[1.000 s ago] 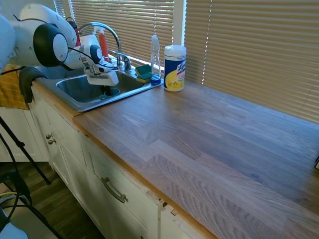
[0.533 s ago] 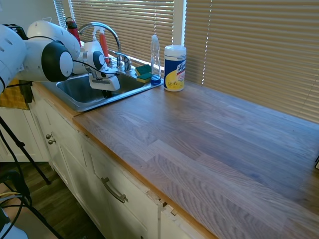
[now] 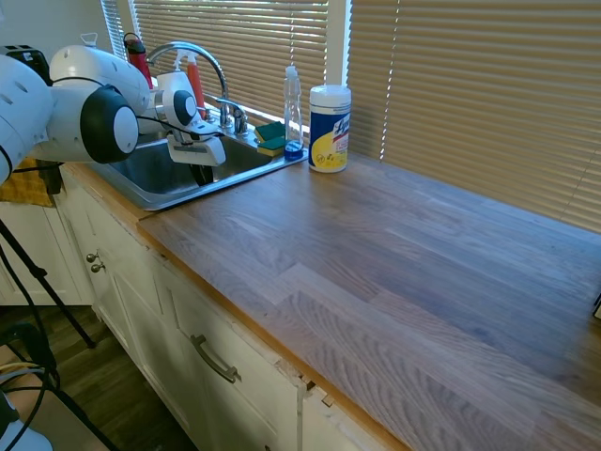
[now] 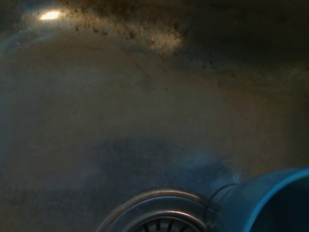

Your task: Put the mug in the sink

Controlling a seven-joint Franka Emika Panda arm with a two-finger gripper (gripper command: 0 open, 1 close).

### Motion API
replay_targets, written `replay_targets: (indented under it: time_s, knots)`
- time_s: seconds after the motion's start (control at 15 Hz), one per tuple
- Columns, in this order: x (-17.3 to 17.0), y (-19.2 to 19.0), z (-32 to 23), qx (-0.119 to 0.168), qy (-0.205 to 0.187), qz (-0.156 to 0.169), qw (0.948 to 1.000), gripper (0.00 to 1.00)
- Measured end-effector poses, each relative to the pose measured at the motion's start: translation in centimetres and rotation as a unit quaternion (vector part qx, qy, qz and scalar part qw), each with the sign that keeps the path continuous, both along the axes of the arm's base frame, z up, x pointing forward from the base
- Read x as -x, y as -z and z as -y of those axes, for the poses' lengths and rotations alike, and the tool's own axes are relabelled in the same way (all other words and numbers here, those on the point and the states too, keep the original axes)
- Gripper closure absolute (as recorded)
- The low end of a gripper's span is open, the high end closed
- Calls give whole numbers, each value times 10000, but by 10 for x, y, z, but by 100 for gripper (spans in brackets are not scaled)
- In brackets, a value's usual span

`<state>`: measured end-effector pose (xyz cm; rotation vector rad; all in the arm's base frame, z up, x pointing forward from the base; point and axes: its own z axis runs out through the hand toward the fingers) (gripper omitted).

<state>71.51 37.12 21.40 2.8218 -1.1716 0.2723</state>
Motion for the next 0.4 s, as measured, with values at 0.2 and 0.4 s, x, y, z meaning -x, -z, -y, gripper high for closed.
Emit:
replay_targets:
  time_s: [0.2,0.4]
  knots:
    - [2,-29,-11,-29,-78,169,9998,0]
    - [16,-80,-29,66,-111,311,9994,0]
